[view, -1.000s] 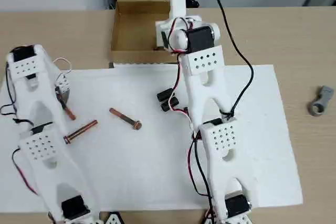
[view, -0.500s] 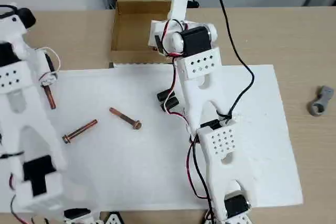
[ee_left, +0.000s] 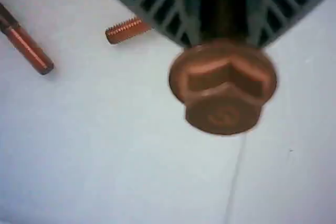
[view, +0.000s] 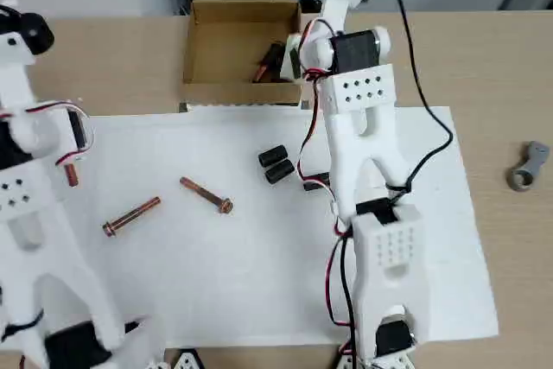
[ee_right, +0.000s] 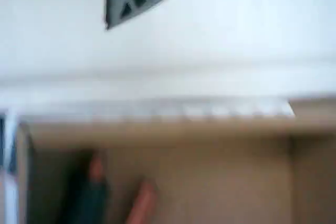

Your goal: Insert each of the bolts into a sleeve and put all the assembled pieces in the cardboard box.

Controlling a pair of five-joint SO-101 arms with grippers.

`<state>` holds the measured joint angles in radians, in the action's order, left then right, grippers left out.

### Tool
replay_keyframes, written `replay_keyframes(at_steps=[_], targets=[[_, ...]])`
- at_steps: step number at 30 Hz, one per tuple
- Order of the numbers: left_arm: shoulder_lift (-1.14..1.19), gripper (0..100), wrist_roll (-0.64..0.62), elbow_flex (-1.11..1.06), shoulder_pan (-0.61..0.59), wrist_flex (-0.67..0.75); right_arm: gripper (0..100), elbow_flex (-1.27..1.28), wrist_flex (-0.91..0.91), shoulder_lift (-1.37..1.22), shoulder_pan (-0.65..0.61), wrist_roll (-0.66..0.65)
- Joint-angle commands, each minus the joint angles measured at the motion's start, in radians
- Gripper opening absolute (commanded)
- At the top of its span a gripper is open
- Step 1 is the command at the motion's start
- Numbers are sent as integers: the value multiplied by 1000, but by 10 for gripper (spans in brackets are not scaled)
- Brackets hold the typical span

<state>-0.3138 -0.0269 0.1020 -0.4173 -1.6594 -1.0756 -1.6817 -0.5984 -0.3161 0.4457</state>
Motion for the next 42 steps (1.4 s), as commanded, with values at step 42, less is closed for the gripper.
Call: replay_keyframes(at_steps=[42], targets=[[-164,6,8,-156,2,34,145,778,194,-24,-4,652]])
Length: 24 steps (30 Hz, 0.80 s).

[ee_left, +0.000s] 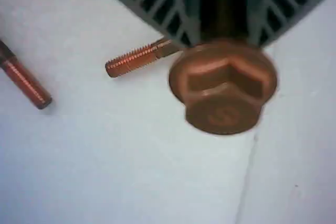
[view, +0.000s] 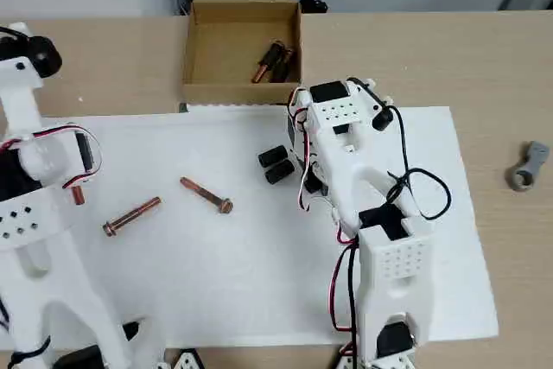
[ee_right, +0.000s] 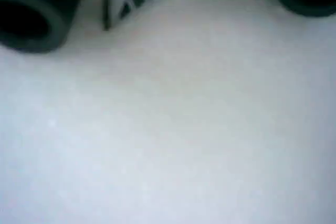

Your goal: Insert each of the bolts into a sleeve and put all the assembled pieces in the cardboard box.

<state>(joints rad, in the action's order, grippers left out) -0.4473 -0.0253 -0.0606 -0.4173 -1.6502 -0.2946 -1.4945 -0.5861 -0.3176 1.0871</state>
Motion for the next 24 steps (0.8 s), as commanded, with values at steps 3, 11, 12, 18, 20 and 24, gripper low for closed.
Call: replay_keyframes(at_steps=[3,11,12,18,20,24], targets=[[-31,6,6,7,2,25,143,-3,4,-51,1,3],[-35,6,6,7,3,25,20,-2,-8,-28,-22,-127],[-35,6,6,7,3,25,17,-3,-22,-21,-27,-137],[-35,6,6,7,3,25,5,-3,-85,81,-45,-233],[-35,6,6,7,3,26,5,-3,-99,139,-50,-287],[-35,6,6,7,5,26,5,-3,-122,297,-68,-453]])
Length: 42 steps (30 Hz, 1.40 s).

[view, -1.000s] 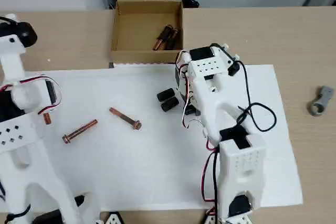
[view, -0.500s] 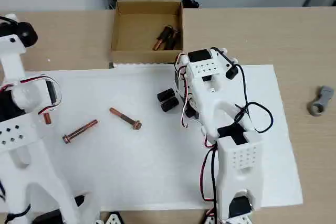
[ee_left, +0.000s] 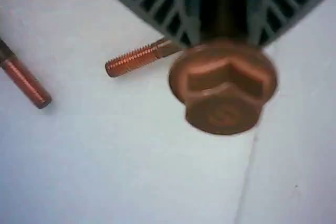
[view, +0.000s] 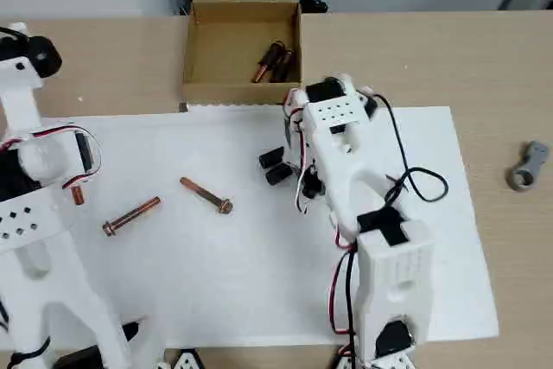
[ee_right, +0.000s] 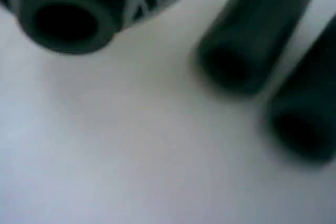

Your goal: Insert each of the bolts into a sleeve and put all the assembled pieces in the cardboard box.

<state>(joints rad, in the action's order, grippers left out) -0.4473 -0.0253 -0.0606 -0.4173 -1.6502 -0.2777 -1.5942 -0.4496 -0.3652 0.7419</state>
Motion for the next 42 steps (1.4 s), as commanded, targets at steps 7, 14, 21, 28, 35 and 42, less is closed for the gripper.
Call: replay_keyframes(at_steps=[7,14,21,28,35,42], targets=[[-37,6,6,8,3,17,5,-18,-45,509,-91,-387],[-43,6,-9,8,8,15,5,-15,-44,828,-137,-568],[-233,6,-78,12,112,23,5,-14,-44,1072,-137,-732],[-365,6,-78,8,324,129,5,68,-50,1234,-137,-741],[-307,6,-80,8,387,227,5,434,19,1515,-137,-735],[-250,6,-152,8,493,307,4,919,302,1897,-137,-733]])
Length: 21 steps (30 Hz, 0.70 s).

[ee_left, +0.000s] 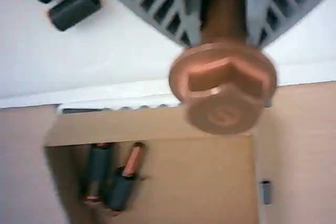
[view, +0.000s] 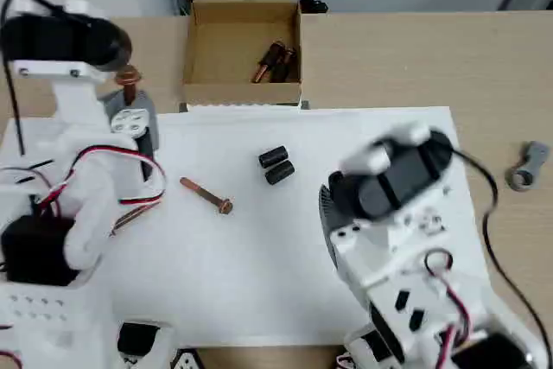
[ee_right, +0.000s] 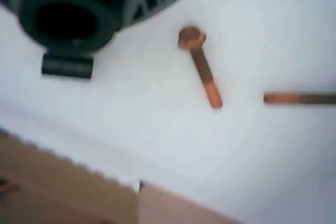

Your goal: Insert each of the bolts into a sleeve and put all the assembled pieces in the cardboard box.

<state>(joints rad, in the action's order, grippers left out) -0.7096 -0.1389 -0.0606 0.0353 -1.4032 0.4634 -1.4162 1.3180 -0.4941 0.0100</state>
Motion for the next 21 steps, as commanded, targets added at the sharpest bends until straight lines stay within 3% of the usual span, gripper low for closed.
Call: replay_keyframes(at_steps=[1,8,15,21], targets=[[21,6,-46,8,55,78,4,252,173,180,-8,-2],[74,6,-49,8,216,150,3,733,598,438,-8,-2],[74,6,-51,13,419,155,3,1043,1044,476,-15,-5],[81,7,-44,12,486,207,3,1135,1132,476,-170,-9]])
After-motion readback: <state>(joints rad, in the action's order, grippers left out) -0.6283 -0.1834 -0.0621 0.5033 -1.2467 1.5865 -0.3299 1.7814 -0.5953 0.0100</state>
